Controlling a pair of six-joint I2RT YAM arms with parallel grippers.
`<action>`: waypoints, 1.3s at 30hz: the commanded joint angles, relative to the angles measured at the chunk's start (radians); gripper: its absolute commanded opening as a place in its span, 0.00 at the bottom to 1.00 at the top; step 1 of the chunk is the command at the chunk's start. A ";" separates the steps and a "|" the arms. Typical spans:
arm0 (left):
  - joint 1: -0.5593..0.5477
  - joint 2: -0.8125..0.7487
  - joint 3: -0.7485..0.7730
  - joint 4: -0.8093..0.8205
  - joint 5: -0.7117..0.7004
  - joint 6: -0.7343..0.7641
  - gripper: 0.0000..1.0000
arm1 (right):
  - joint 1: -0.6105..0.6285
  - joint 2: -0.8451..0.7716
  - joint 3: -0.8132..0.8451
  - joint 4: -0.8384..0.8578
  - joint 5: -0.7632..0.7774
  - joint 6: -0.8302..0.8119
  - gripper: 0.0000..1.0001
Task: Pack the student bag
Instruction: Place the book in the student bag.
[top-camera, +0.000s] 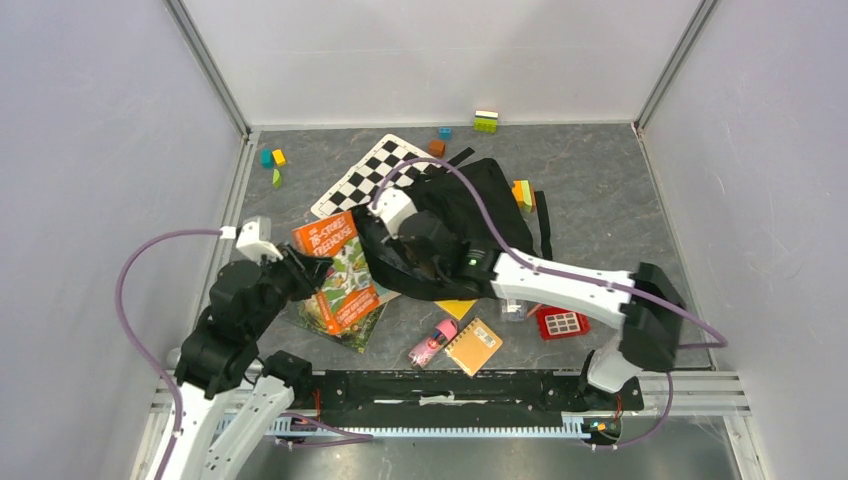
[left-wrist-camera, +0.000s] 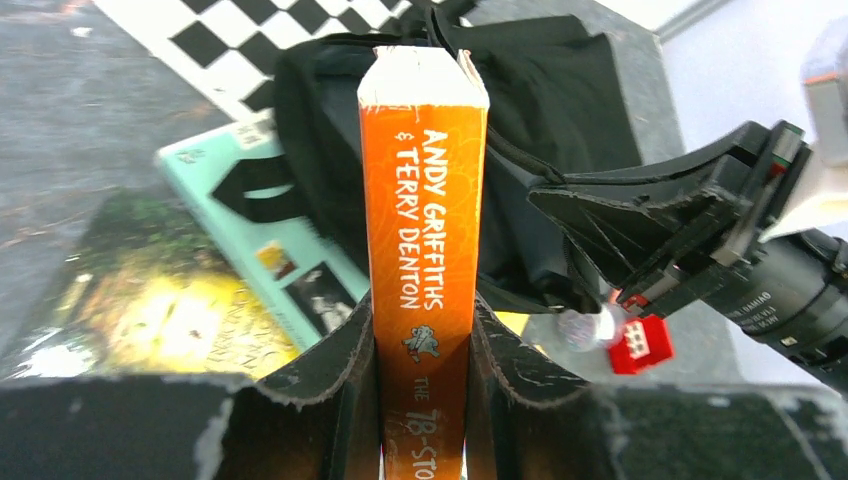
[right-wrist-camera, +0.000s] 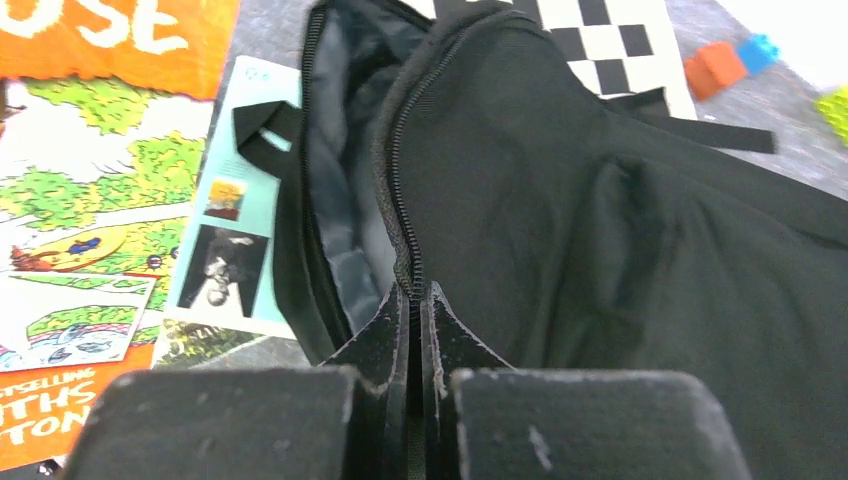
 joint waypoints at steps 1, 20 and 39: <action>0.003 0.063 0.008 0.307 0.190 -0.094 0.02 | 0.003 -0.213 -0.117 0.123 0.172 0.047 0.00; 0.001 0.680 -0.175 0.925 0.331 -0.314 0.02 | 0.003 -0.488 -0.350 0.335 0.422 0.017 0.00; -0.162 1.051 -0.068 1.428 0.215 -0.758 0.02 | 0.003 -0.444 -0.326 0.453 0.346 -0.016 0.00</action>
